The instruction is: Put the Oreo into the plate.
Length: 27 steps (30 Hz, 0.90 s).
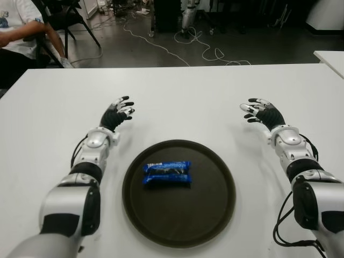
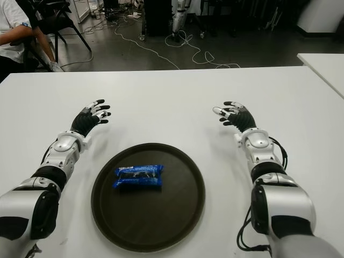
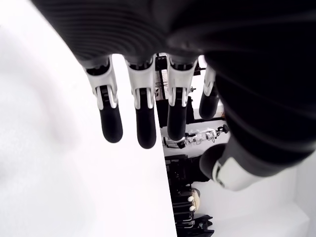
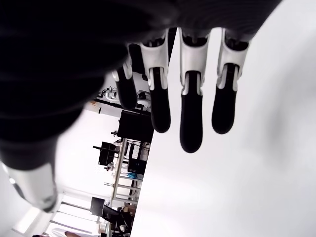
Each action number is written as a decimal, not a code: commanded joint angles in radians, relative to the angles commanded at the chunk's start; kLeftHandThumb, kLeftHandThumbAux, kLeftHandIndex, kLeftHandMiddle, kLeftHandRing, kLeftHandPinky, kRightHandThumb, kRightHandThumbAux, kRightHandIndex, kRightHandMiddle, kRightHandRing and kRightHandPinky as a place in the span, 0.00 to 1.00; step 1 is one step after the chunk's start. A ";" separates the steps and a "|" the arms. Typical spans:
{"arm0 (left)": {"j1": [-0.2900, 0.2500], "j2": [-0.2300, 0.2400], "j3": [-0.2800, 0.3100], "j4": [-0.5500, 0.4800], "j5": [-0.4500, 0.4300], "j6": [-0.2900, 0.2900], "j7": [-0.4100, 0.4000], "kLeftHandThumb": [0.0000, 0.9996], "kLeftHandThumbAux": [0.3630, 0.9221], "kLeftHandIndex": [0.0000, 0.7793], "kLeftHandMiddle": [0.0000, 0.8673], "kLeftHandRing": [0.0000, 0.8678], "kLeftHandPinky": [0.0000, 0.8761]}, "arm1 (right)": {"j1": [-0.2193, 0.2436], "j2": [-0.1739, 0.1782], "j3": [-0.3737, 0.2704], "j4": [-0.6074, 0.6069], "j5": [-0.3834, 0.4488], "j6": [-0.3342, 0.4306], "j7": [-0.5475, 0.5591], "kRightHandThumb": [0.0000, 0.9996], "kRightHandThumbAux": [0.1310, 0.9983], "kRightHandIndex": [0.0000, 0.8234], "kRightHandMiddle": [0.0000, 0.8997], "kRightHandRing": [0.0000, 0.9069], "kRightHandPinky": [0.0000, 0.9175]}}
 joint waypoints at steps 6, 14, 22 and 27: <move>-0.001 0.000 0.002 0.001 -0.001 0.004 0.001 0.05 0.60 0.17 0.24 0.26 0.29 | -0.005 0.003 -0.046 0.001 0.048 0.028 0.042 0.02 0.54 0.27 0.40 0.47 0.49; -0.002 -0.001 0.006 0.002 -0.005 0.001 -0.001 0.05 0.59 0.17 0.25 0.27 0.29 | -0.010 0.005 -0.099 0.001 0.105 0.063 0.077 0.02 0.53 0.25 0.40 0.46 0.49; -0.001 -0.001 0.004 0.004 -0.001 -0.007 -0.001 0.04 0.57 0.16 0.25 0.26 0.28 | -0.013 0.005 -0.128 0.002 0.130 0.081 0.082 0.03 0.52 0.24 0.40 0.47 0.49; -0.001 0.000 0.004 0.005 -0.001 -0.008 -0.003 0.04 0.57 0.17 0.25 0.26 0.28 | -0.013 0.005 -0.131 0.002 0.128 0.083 0.079 0.03 0.52 0.23 0.40 0.47 0.49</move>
